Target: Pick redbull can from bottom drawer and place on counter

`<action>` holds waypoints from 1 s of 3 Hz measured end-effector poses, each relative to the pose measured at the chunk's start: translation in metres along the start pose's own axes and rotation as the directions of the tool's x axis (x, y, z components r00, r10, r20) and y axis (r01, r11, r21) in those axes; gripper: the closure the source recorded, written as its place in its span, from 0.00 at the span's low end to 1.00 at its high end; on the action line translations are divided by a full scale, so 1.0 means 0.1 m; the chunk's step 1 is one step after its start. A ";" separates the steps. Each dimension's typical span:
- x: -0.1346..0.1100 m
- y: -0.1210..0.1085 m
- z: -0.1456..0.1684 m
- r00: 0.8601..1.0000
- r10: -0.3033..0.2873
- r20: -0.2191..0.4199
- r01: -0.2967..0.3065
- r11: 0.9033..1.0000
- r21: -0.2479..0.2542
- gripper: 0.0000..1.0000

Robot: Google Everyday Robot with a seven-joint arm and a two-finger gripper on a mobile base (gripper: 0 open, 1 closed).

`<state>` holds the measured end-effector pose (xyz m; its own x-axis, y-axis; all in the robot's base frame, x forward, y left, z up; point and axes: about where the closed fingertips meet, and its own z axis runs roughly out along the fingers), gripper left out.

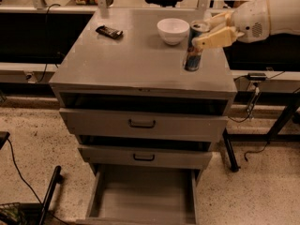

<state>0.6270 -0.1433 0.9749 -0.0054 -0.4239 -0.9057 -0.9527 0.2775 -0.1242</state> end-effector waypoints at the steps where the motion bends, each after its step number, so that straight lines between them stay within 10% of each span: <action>1: 0.26 -0.32 0.02 0.997 0.073 -0.026 -0.070 0.993 0.093 1.00; 3: 0.69 -0.51 0.16 0.985 0.164 -0.051 -0.157 0.980 0.125 0.59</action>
Offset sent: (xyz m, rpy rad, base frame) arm 0.0734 -0.0529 -0.1030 -0.0161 0.1768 -0.2715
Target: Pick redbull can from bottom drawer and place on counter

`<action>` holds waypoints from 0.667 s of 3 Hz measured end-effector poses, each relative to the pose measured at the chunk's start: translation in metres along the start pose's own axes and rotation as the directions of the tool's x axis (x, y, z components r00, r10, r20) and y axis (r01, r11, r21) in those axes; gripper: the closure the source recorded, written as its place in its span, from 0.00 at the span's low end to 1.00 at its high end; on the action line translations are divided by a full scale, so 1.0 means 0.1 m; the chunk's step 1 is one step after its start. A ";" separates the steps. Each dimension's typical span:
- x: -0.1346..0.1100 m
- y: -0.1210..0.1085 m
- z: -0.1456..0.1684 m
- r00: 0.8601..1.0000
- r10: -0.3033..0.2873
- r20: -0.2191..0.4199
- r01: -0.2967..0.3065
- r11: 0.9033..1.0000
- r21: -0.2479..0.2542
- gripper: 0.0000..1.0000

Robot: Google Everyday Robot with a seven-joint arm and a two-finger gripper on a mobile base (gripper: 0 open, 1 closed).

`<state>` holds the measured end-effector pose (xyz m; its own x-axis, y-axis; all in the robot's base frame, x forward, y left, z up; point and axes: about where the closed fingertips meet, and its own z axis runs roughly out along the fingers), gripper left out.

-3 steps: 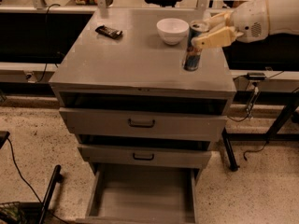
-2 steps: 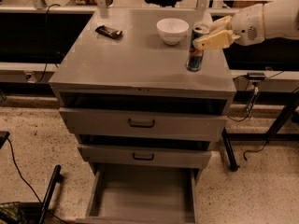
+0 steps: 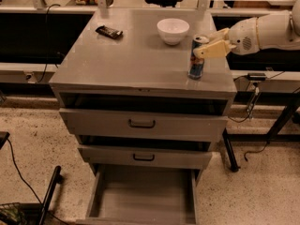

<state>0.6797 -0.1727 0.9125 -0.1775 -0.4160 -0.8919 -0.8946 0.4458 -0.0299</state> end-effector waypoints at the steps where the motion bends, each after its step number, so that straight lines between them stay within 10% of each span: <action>1: 0.00 0.01 0.03 1.000 0.000 0.000 0.000 1.000 -0.006 0.35; 2: 0.00 0.02 0.07 1.000 0.000 0.000 0.000 1.000 -0.011 0.12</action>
Offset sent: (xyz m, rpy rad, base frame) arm 0.0006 0.0026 -0.0013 0.0008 0.0021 0.0042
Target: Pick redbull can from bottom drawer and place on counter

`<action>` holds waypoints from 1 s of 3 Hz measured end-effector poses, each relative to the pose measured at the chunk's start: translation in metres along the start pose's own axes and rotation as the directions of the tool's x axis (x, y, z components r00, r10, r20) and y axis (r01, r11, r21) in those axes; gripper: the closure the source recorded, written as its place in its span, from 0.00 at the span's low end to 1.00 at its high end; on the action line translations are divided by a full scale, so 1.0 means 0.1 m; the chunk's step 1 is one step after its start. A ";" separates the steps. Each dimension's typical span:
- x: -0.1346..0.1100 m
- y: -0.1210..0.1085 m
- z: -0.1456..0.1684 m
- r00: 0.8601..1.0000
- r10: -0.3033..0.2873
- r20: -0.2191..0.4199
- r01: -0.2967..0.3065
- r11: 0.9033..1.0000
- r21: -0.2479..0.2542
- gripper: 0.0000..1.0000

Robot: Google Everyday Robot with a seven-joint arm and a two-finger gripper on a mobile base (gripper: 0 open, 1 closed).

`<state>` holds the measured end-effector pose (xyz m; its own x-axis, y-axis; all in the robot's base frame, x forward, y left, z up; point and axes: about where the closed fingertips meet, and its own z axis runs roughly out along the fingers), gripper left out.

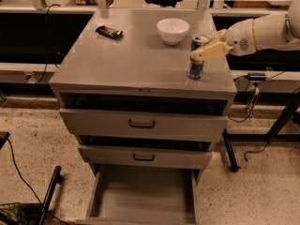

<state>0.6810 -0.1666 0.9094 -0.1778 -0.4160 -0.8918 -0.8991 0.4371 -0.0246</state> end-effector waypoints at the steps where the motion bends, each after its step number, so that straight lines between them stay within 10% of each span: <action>1: 0.00 0.01 0.03 1.000 0.000 0.000 0.000 1.000 -0.005 0.00; 3: -0.13 0.01 -0.10 0.998 -0.055 0.029 0.056 0.998 -0.002 0.00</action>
Offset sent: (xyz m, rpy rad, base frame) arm 0.0005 0.0025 -0.0013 0.0008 0.0021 0.0040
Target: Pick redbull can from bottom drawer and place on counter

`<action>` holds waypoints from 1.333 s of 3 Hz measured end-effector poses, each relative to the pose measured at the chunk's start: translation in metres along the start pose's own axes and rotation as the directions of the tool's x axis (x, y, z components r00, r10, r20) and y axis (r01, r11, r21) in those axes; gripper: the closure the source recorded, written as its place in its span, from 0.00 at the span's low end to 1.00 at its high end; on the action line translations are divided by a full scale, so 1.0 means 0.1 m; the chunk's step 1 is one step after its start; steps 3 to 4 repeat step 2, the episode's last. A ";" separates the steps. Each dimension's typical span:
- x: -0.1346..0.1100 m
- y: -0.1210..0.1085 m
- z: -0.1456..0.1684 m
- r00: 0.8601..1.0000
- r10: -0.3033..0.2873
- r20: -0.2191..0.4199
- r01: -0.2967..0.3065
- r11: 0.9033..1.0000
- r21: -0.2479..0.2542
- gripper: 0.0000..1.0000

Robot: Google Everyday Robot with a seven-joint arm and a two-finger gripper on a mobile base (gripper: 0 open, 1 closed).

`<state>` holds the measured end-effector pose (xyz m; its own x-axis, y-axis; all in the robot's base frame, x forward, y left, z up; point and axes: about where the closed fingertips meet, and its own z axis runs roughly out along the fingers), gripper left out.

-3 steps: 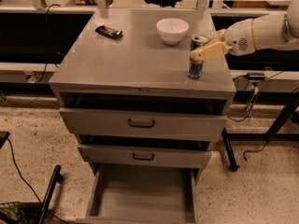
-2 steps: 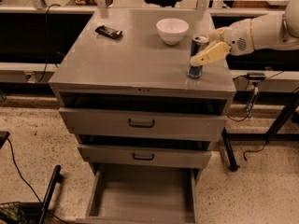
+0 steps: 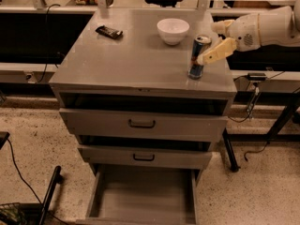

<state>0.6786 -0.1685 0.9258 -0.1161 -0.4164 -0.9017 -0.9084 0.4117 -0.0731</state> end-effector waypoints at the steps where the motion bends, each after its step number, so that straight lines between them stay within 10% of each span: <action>1: -0.30 0.04 -0.34 0.993 -0.120 -0.019 0.121 0.992 0.024 0.00; 4: -0.34 0.05 -0.37 0.991 -0.134 -0.019 0.135 0.991 0.025 0.00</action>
Offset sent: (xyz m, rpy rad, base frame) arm -0.0124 -0.0123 0.0377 -0.0618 -0.0934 0.0252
